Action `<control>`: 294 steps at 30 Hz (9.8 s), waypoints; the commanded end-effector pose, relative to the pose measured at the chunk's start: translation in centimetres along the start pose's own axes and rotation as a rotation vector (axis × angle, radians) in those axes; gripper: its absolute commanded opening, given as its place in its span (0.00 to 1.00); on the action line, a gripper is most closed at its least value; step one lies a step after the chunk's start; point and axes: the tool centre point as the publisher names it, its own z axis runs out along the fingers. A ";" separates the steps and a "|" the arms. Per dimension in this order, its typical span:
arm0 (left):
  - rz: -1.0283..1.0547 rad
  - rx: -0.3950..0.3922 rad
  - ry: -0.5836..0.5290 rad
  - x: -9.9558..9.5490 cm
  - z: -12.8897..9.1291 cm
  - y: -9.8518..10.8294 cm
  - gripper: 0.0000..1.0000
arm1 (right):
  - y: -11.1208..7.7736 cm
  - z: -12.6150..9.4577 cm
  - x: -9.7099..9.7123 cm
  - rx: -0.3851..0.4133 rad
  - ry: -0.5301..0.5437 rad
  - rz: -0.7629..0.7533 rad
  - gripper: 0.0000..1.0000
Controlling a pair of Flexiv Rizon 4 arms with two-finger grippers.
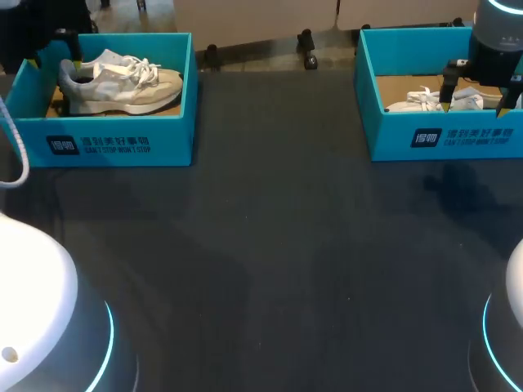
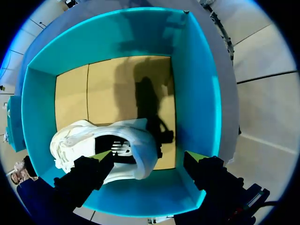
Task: Take the shoe out of the shoebox, open the shoe tongue, remove and reinsert the insole, then place the shoe into the shoebox
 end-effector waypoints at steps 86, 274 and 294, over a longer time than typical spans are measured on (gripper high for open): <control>0.003 0.052 -0.038 3.8 -12.5 0.2 0.00 | -0.1 0.0 0.0 -0.003 0.001 0.001 1.00; -0.061 0.028 0.170 -34.8 -0.9 -42.0 0.00 | -0.1 0.0 0.0 -0.003 0.001 0.001 1.00; -0.032 0.033 0.220 -35.8 2.8 -43.1 0.22 | -0.1 0.0 0.0 -0.003 0.001 0.001 1.00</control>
